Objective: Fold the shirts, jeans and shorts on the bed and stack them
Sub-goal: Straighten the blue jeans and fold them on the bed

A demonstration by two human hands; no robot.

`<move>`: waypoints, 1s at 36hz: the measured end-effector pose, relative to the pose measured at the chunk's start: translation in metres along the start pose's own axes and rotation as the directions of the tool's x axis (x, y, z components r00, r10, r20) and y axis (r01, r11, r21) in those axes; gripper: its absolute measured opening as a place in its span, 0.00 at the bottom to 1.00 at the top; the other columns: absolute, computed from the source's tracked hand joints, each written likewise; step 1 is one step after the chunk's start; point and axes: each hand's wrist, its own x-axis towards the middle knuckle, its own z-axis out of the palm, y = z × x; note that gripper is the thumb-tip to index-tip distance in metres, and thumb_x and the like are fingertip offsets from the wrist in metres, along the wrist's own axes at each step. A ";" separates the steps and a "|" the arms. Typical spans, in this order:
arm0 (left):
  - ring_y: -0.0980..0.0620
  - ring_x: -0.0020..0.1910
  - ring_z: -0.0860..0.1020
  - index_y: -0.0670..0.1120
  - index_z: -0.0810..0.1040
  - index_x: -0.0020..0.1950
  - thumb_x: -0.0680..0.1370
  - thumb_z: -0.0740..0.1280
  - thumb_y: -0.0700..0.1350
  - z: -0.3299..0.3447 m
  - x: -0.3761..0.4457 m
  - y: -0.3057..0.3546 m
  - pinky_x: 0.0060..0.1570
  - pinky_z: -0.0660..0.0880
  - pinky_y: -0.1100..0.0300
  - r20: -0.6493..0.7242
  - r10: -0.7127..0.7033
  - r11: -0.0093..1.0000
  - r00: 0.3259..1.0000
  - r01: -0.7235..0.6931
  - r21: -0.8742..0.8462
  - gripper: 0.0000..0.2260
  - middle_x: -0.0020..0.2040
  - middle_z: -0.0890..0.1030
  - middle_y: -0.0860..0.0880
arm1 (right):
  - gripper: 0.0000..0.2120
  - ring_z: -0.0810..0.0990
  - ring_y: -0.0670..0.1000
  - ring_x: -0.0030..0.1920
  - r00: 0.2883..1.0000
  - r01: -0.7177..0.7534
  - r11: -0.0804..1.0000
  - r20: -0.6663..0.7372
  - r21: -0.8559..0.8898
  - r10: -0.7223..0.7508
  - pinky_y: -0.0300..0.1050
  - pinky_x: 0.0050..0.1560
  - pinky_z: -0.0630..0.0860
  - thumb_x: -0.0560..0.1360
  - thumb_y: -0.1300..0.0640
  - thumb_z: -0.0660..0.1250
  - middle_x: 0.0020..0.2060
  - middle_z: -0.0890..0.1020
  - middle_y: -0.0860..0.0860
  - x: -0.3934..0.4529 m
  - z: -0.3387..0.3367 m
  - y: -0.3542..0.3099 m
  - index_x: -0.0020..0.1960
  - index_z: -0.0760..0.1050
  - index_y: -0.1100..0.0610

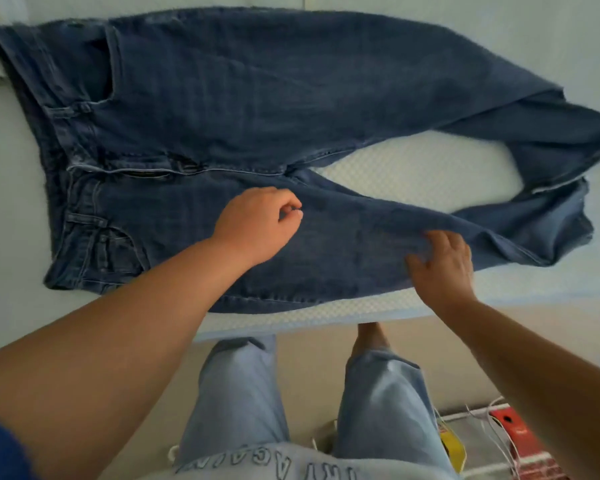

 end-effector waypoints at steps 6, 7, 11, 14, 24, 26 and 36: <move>0.48 0.60 0.72 0.48 0.78 0.59 0.78 0.62 0.48 0.070 0.031 0.077 0.56 0.66 0.56 0.013 0.075 0.992 0.997 -0.076 0.104 0.12 0.58 0.79 0.49 | 0.32 0.48 0.55 0.74 0.993 0.049 0.995 -0.102 -0.083 -0.058 0.53 0.71 0.44 0.73 0.55 0.65 0.74 0.56 0.56 0.046 -0.017 0.088 0.74 0.58 0.57; 0.46 0.60 0.72 0.47 0.79 0.59 0.78 0.62 0.47 0.081 0.037 0.090 0.57 0.66 0.55 0.000 0.080 0.989 0.997 -0.080 0.121 0.12 0.59 0.79 0.48 | 0.32 0.49 0.55 0.74 0.997 0.033 0.993 -0.072 -0.111 -0.041 0.54 0.71 0.45 0.72 0.54 0.65 0.74 0.57 0.56 0.054 -0.022 0.105 0.74 0.58 0.56; 0.43 0.57 0.73 0.45 0.80 0.57 0.77 0.63 0.43 0.118 0.069 0.144 0.59 0.68 0.50 -0.011 0.099 0.972 0.995 -0.094 0.213 0.11 0.56 0.79 0.45 | 0.21 0.61 0.56 0.68 0.991 0.125 0.929 0.092 -0.349 -0.099 0.53 0.67 0.52 0.73 0.52 0.62 0.64 0.69 0.54 0.083 -0.048 0.170 0.65 0.70 0.54; 0.45 0.57 0.74 0.48 0.79 0.59 0.79 0.60 0.46 0.140 0.092 0.179 0.57 0.69 0.52 0.125 0.062 0.961 0.990 -0.093 0.259 0.12 0.59 0.79 0.47 | 0.15 0.66 0.54 0.65 0.947 0.322 0.870 0.123 -0.374 -0.297 0.52 0.67 0.49 0.74 0.51 0.62 0.60 0.74 0.51 0.094 -0.059 0.206 0.59 0.76 0.53; 0.58 0.40 0.75 0.57 0.78 0.42 0.71 0.69 0.56 0.170 0.115 0.268 0.38 0.70 0.60 0.571 0.058 0.976 0.819 -0.168 0.141 0.05 0.39 0.78 0.57 | 0.02 0.68 0.49 0.29 0.833 0.532 0.843 0.132 0.078 -0.538 0.41 0.29 0.61 0.73 0.55 0.59 0.26 0.68 0.43 0.097 -0.100 0.226 0.41 0.68 0.51; 0.57 0.37 0.75 0.57 0.78 0.38 0.69 0.70 0.55 0.170 0.116 0.281 0.36 0.70 0.59 0.568 0.073 0.965 0.820 -0.203 0.168 0.05 0.36 0.78 0.56 | 0.02 0.68 0.46 0.28 0.816 0.540 0.837 0.189 0.087 -0.546 0.40 0.27 0.59 0.72 0.53 0.60 0.26 0.69 0.44 0.098 -0.103 0.231 0.42 0.67 0.48; 0.56 0.37 0.76 0.50 0.80 0.39 0.70 0.73 0.51 0.149 0.121 0.287 0.39 0.71 0.59 0.513 0.071 0.987 0.855 -0.133 0.086 0.06 0.36 0.80 0.53 | 0.06 0.74 0.47 0.34 0.827 0.259 0.965 0.529 -0.052 -0.193 0.41 0.31 0.65 0.69 0.60 0.64 0.35 0.78 0.48 0.109 -0.137 0.288 0.39 0.71 0.49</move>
